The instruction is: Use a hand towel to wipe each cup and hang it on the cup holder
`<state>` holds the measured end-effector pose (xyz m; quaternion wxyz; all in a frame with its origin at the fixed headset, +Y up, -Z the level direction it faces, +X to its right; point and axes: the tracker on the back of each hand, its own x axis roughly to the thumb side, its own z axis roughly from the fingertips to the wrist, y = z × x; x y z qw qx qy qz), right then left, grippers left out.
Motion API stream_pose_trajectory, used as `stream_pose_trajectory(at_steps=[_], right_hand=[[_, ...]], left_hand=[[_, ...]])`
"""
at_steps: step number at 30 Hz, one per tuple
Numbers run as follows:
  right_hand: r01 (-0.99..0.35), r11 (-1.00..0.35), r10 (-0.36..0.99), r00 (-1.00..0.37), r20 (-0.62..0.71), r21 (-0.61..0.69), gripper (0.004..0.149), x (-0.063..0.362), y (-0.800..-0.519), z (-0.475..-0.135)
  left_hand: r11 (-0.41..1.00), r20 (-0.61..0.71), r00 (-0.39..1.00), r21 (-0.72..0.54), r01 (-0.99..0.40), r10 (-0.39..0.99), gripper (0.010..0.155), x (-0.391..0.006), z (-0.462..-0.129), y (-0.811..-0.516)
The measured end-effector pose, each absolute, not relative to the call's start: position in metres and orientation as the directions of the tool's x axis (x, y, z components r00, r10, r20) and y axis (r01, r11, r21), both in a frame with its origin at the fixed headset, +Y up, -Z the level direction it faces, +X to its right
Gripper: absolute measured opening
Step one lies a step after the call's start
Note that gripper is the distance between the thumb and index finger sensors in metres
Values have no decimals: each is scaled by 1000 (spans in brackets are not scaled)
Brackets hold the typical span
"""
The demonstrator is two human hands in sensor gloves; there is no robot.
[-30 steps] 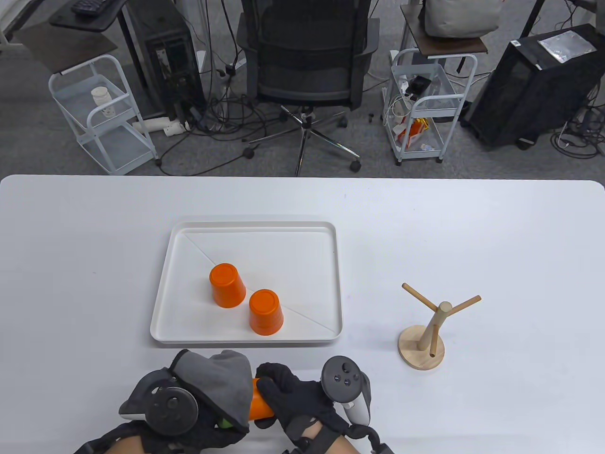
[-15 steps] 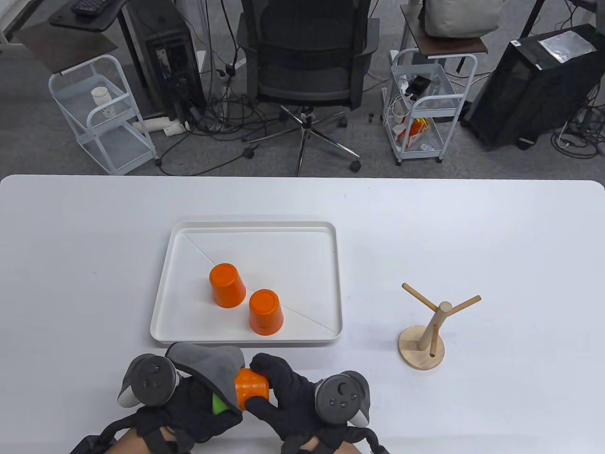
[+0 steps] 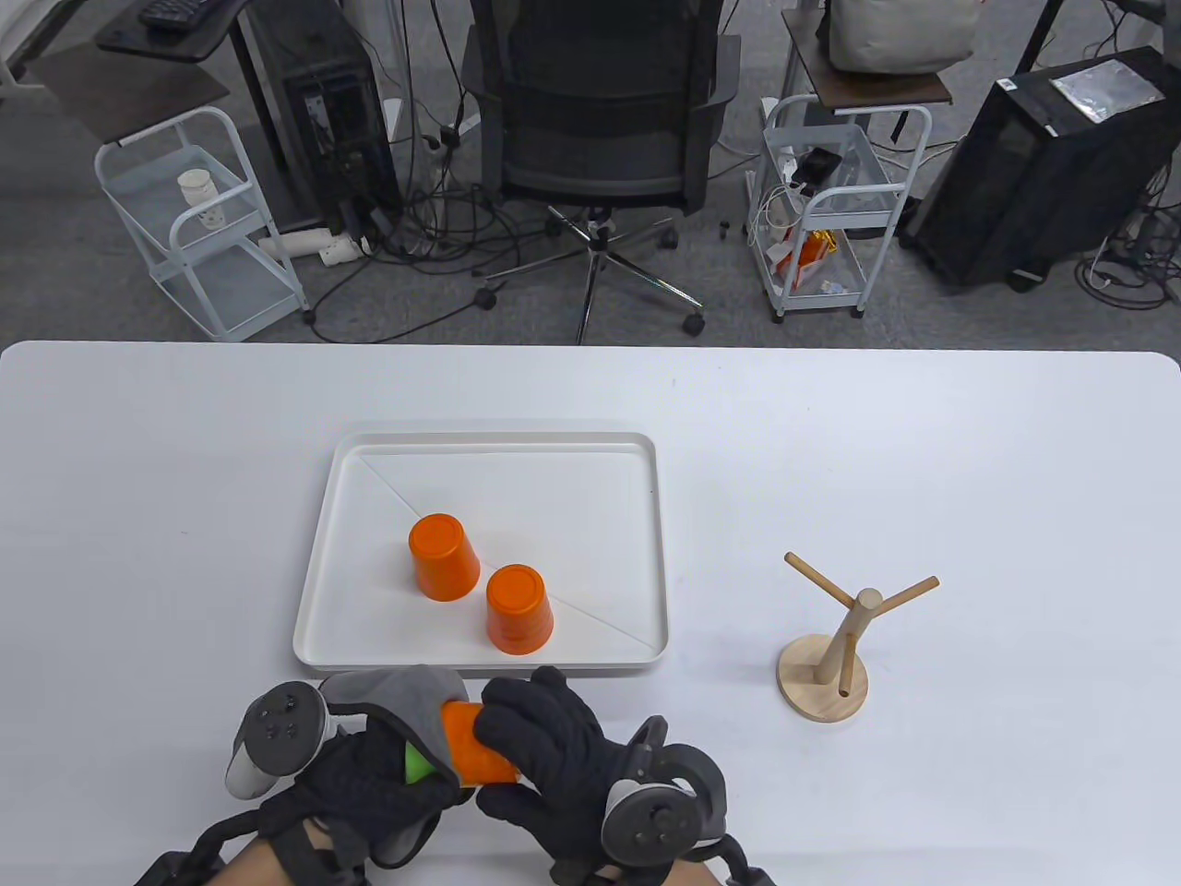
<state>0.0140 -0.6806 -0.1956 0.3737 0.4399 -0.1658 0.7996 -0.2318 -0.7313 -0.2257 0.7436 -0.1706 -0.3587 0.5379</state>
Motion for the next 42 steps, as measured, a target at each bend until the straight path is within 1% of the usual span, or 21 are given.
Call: stream_pose_trajectory(at_steps=[6,10,14,19,25,29,33,38,42], right_hand=[[-729,-684,408,-409,816,-24,72,22,-657,-193],[-753,-653,418,-443,793,-76,69,39,-630,-192],[-766,-626,425,-494,759,-147,67,64,-597,-188],[-765,-606,451,-555,699,-217,70,101,-562,-186],[-743,-596,497,-639,587,-305,68,152,-530,-191],[-714,-596,522,-692,499,-367,66,191,-520,-199],[-656,-622,523,-754,397,-428,65,225,-518,-207],[-600,-657,550,-796,254,-458,64,265,-526,-222],[-573,-673,573,-804,160,-467,63,289,-535,-234]], left_hand=[[300,323,113,-622,-723,940,92,-240,-227,-730],[272,315,84,-619,-737,945,91,-243,-228,-729],[268,318,77,-618,-739,945,90,-244,-229,-729],[259,314,69,-617,-743,947,90,-245,-229,-728],[249,304,65,-618,-746,950,90,-245,-230,-728],[247,298,67,-620,-745,952,90,-245,-230,-728],[236,289,61,-623,-746,955,90,-245,-231,-728],[234,281,65,-624,-746,958,89,-245,-232,-729],[234,278,69,-624,-746,958,89,-245,-232,-730]])
